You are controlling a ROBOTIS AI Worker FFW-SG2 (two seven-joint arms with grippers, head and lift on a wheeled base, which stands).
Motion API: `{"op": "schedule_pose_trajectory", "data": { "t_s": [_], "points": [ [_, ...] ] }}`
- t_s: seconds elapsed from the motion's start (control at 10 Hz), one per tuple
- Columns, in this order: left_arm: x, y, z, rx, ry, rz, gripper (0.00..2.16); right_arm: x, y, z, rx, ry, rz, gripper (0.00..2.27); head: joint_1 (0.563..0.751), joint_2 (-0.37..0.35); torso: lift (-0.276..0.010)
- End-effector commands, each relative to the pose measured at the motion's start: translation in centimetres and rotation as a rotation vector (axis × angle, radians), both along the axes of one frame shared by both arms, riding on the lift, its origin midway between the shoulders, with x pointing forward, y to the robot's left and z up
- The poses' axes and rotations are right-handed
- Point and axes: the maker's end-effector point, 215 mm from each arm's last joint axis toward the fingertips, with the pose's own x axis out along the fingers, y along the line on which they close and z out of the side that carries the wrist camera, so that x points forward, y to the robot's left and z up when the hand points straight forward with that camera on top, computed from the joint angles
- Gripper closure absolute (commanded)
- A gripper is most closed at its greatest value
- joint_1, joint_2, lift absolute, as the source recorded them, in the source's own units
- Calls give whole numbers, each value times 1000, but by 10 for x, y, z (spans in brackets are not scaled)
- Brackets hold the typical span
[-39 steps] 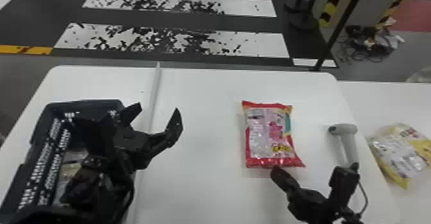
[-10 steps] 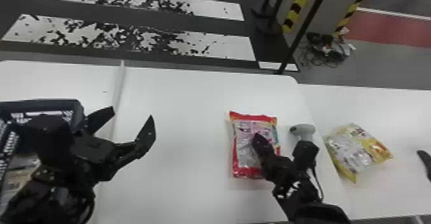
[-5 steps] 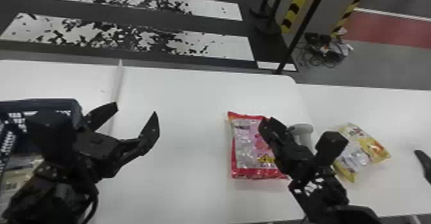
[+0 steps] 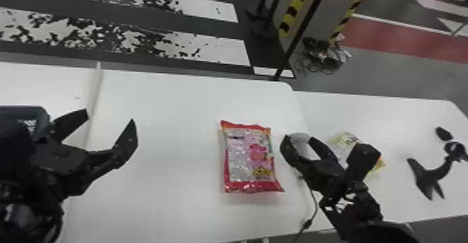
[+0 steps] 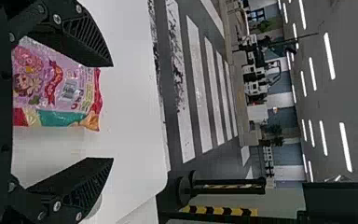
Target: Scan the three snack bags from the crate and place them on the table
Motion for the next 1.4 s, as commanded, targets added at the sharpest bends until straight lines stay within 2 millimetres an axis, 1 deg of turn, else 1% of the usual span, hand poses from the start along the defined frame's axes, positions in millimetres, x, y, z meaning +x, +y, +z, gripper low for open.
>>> {"op": "schedule_pose_trajectory", "data": {
  "t_s": [0.0,0.1,0.2,0.4,0.5,0.6,0.7,0.9,1.0,1.1,1.2,1.3],
  "points": [
    [1,4,-1,0,2,5,16,-4,-27,-17,-15,50,-24,56,695,-339,-62],
    [1,4,-2,-1,4,6,16,-5,-43,-32,-15,88,-35,56,695,-347,-62],
    [1,6,-3,-3,5,9,16,-5,-52,-45,-19,119,-39,66,695,-350,-62],
    [2,7,-8,-9,15,13,16,0,-67,-60,-46,151,-52,76,695,-350,-62],
    [3,7,-9,-9,15,13,16,-1,-73,-76,-40,199,-62,76,695,-350,-62],
    [3,9,-11,-7,18,16,16,0,-74,-86,-33,229,-61,76,695,-350,-62],
    [4,10,-14,-6,24,18,16,-1,-71,-101,-11,273,-51,66,695,-350,-62],
    [5,11,-19,-8,31,15,16,0,-68,-120,10,326,-32,80,695,-350,-62],
    [8,10,-19,-11,28,13,16,2,-66,-122,1,332,-17,235,695,-350,-62],
    [10,10,-19,-12,26,13,16,5,-68,-121,-1,332,-9,876,695,-350,-62],
    [10,8,-19,-14,26,10,16,7,-70,-120,-5,334,-9,2003,695,-350,-62],
    [12,7,-20,-15,28,9,16,8,-67,-119,-15,334,9,2243,695,-350,-62]
  ]
}}
